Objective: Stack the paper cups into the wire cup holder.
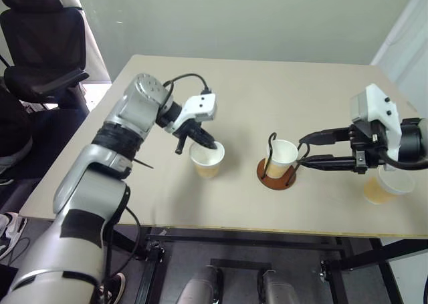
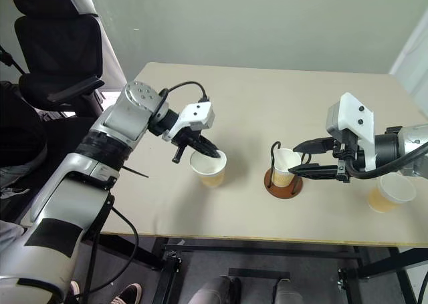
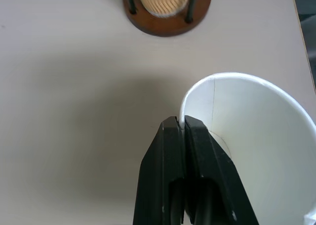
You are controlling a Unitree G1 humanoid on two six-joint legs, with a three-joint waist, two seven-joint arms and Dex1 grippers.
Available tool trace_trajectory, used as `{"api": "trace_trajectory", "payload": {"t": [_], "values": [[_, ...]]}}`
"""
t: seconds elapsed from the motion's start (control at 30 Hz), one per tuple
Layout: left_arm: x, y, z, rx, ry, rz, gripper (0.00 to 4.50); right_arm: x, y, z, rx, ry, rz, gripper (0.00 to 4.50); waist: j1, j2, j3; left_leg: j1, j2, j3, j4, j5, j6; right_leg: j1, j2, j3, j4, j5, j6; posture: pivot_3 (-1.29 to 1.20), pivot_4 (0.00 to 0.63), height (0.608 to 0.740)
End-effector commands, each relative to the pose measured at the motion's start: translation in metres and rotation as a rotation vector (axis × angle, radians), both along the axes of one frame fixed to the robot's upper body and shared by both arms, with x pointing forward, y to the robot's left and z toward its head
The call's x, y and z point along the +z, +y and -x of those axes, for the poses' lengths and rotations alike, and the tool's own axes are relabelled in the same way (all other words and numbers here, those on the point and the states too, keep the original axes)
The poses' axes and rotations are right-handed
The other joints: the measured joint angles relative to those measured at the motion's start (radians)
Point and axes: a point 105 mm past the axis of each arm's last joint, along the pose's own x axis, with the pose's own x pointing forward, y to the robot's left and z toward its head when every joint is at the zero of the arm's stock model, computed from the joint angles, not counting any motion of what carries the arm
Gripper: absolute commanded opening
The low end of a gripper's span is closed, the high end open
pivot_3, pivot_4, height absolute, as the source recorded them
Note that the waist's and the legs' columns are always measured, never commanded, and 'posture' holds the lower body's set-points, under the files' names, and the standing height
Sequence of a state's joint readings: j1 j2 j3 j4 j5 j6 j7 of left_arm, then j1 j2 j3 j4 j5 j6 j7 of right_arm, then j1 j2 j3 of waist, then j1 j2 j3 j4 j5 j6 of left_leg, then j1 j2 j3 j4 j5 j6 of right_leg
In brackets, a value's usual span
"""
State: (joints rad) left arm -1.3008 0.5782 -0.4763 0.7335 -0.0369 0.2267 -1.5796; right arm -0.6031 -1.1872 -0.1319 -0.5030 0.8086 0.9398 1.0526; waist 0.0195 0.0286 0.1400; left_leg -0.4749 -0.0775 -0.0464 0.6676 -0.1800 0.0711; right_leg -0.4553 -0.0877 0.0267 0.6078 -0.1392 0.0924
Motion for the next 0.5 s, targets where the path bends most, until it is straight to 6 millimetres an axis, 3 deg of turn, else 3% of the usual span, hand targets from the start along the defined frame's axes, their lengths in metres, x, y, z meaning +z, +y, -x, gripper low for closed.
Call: {"api": "trace_trajectory", "payload": {"t": [0.03,0.23,0.5], "values": [[0.044,-0.012,0.002,-0.040,-0.043,0.116,0.01,0.015,-0.012,-0.004,-0.041,-0.051,0.003,2.24,0.003,0.000,0.000,-0.001,0.000,0.000,0.000,0.000,0.000,0.000,0.000,0.000,0.000,0.000,0.000,0.00,0.150,0.740],[0.090,-0.027,0.006,-0.063,-0.072,0.263,0.01,0.017,-0.031,-0.014,-0.110,-0.053,0.018,2.24,0.002,0.000,0.000,-0.001,0.000,0.000,0.000,-0.001,0.000,-0.001,0.000,0.000,-0.002,0.000,0.001,0.00,0.150,0.740],[0.133,-0.038,0.014,-0.095,-0.089,0.381,0.01,0.012,-0.028,-0.012,-0.109,-0.058,0.006,2.24,0.002,0.000,0.000,-0.002,0.000,0.001,0.000,-0.004,0.003,-0.001,0.000,0.000,-0.003,-0.002,0.002,0.00,0.150,0.740]]}}
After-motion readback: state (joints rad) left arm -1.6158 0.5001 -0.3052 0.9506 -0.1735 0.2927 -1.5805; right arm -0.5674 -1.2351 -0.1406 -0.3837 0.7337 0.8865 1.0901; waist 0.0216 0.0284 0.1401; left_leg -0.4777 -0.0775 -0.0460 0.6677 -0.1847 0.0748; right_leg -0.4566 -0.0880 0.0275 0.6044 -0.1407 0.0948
